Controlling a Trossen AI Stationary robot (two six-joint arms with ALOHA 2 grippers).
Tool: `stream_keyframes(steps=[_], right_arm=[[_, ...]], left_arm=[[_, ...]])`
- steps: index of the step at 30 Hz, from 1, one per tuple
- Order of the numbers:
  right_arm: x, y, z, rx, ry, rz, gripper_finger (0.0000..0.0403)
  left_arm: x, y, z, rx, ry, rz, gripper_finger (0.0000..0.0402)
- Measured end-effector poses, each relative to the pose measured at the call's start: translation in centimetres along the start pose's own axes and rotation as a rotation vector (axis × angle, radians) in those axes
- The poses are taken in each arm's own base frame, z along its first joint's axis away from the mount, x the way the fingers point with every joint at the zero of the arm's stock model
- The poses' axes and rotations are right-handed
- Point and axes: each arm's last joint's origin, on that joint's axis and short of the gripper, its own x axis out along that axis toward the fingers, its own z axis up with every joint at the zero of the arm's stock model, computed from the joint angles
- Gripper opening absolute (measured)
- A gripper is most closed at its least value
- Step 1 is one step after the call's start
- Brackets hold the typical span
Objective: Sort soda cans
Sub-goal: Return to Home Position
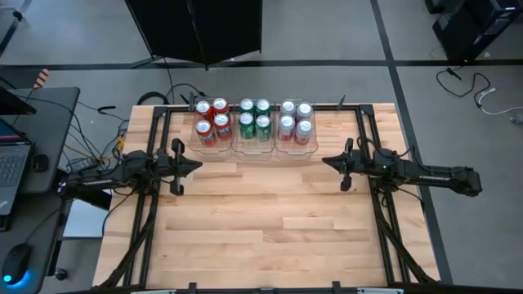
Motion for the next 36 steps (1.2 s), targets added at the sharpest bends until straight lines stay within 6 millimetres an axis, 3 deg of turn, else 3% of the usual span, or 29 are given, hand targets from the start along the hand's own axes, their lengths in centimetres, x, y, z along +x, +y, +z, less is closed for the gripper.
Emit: stream_keyframes(steps=[8, 36], right_arm=[[-0.03, -0.43, -0.10, 0.028, 0.005, -0.145, 0.0000], [-0.03, -0.44, -0.15, 0.037, 0.009, -0.148, 0.0000]], left_arm=[[-0.01, 0.24, -0.23, -0.025, 0.025, 0.084, 0.0007], [-0.04, 0.21, -0.80, -0.020, 0.084, 0.082, 0.0008]])
